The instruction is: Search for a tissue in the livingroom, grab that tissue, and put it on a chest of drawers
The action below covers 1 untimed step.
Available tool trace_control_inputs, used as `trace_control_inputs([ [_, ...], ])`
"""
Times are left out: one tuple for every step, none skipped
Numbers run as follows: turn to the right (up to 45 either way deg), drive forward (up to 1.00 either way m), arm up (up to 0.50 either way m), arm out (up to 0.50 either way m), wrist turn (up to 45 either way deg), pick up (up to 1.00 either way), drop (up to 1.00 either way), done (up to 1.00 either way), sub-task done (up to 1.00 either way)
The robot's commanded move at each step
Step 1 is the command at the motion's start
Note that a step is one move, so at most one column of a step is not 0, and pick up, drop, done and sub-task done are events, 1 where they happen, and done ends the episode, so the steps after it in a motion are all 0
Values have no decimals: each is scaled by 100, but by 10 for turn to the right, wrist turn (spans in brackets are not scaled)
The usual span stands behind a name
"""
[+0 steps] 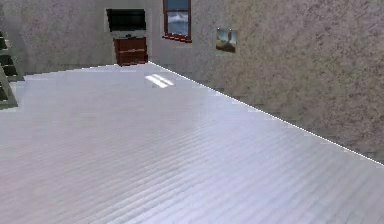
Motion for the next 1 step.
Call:
trace_control_inputs([
  [-330,0,0,0,0,0,0,0,0],
])
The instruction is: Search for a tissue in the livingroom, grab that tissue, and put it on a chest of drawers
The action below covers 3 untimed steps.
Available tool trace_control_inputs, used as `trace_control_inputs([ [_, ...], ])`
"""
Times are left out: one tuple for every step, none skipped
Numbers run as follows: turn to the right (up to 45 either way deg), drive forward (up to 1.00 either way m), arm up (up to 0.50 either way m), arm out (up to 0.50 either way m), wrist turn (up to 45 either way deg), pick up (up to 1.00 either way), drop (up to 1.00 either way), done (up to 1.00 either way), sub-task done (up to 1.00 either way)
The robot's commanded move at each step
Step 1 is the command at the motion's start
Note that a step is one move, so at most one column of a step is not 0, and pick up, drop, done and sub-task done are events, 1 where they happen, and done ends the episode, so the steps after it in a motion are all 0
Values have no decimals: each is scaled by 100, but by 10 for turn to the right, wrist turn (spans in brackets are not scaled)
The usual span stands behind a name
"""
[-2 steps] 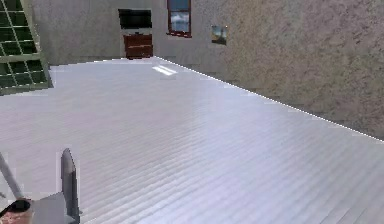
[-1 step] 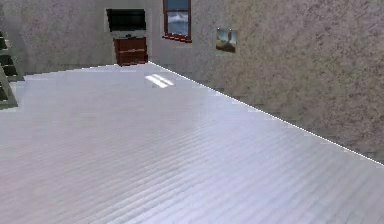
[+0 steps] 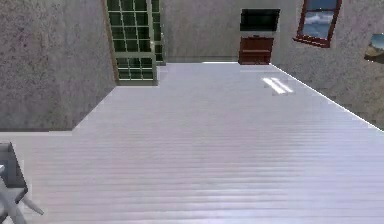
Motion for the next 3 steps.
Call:
trace_control_inputs([
  [0,80,0,0,0,0,0,0,0],
  [-30,0,0,0,0,0,0,0,0],
  [0,100,0,0,0,0,0,0,0],
])
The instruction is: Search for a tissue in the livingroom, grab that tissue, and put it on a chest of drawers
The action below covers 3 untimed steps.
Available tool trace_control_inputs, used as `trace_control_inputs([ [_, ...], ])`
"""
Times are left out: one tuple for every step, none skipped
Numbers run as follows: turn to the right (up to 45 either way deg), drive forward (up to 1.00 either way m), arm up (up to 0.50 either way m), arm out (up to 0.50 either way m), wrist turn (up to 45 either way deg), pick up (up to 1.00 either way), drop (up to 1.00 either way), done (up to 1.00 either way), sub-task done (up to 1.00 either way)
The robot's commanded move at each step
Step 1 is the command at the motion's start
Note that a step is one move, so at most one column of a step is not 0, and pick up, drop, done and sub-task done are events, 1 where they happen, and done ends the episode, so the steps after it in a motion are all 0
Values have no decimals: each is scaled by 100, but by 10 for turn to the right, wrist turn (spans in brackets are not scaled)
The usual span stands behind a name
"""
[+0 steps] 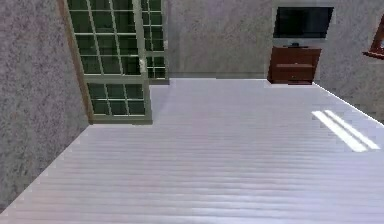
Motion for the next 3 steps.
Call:
trace_control_inputs([
  [0,100,0,0,0,0,0,0,0],
  [0,100,0,0,0,0,0,0,0],
  [-120,0,0,0,0,0,0,0,0],
])
